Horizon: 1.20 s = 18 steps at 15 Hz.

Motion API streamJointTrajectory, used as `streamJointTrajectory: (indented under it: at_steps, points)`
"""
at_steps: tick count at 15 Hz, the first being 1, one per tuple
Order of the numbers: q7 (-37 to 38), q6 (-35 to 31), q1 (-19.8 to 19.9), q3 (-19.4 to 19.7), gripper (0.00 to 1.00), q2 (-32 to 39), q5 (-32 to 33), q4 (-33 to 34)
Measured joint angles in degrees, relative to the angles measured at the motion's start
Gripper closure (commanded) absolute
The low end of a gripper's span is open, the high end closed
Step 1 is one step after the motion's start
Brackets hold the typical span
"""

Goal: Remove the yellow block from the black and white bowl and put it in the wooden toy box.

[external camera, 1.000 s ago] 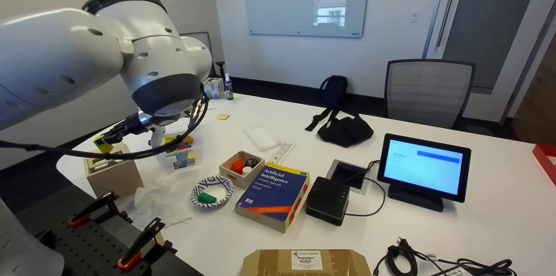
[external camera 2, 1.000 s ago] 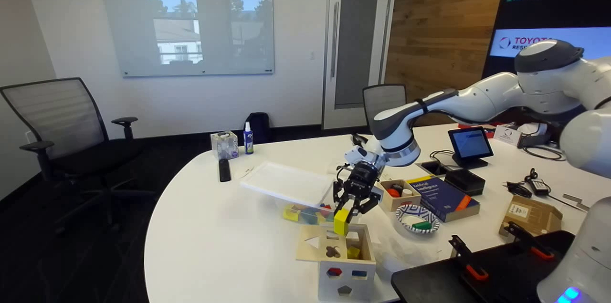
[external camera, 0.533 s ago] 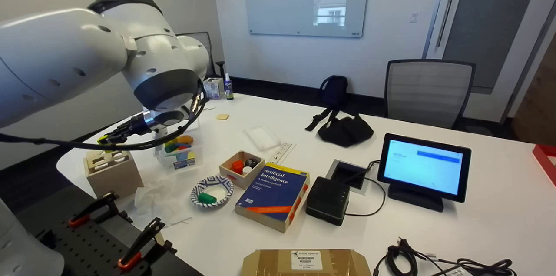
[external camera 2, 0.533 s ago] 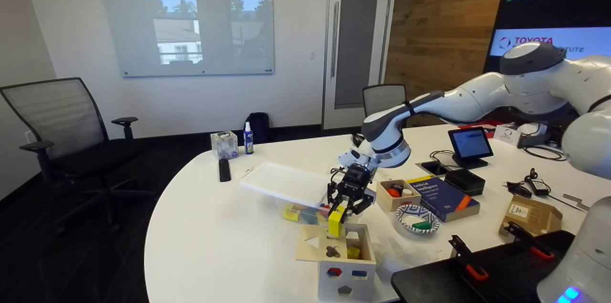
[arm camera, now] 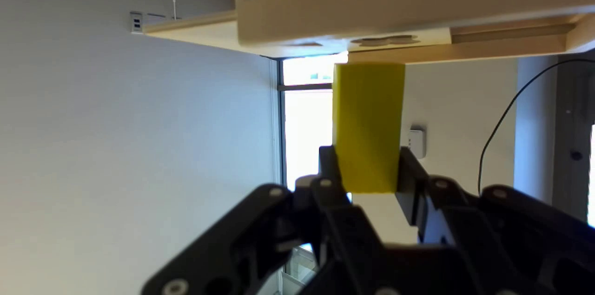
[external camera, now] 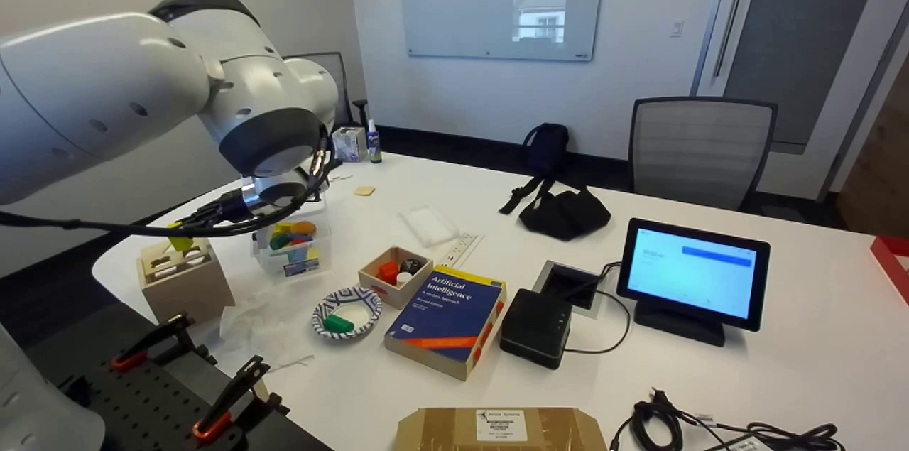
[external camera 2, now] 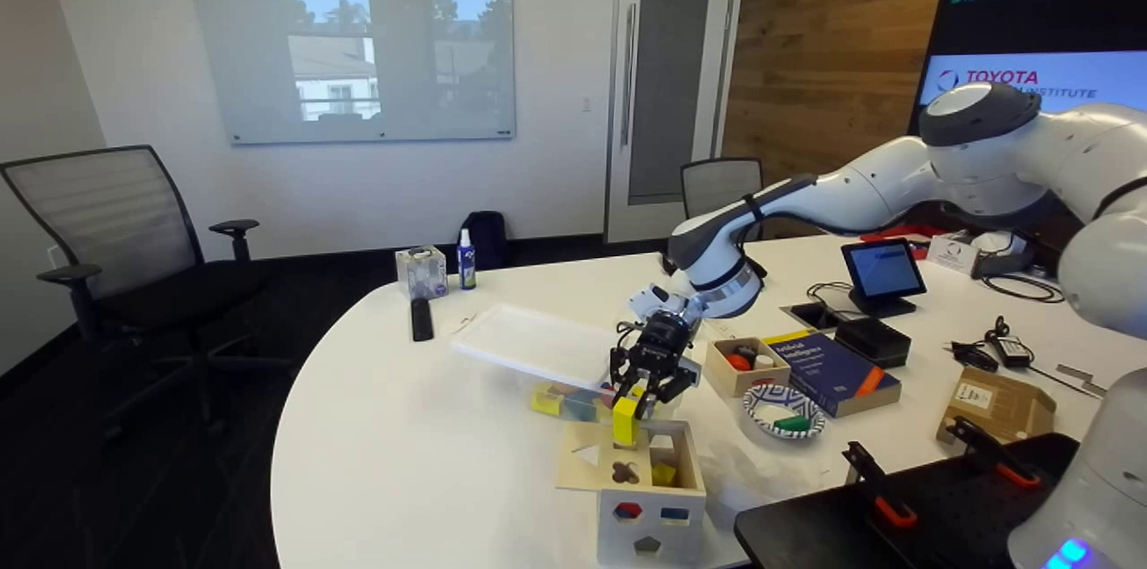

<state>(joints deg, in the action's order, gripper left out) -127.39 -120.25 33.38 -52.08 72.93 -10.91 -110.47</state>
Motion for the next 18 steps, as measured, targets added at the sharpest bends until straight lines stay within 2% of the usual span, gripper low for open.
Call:
streamJointTrajectory:
  at_steps: [9, 18]
  points:
    - [-2.1, 3.4, -5.0, 3.8, 0.92, -0.5, -3.5, 4.5]
    - [-4.1, 6.5, -7.6, 6.5, 0.92, -2.5, -5.7, 6.6]
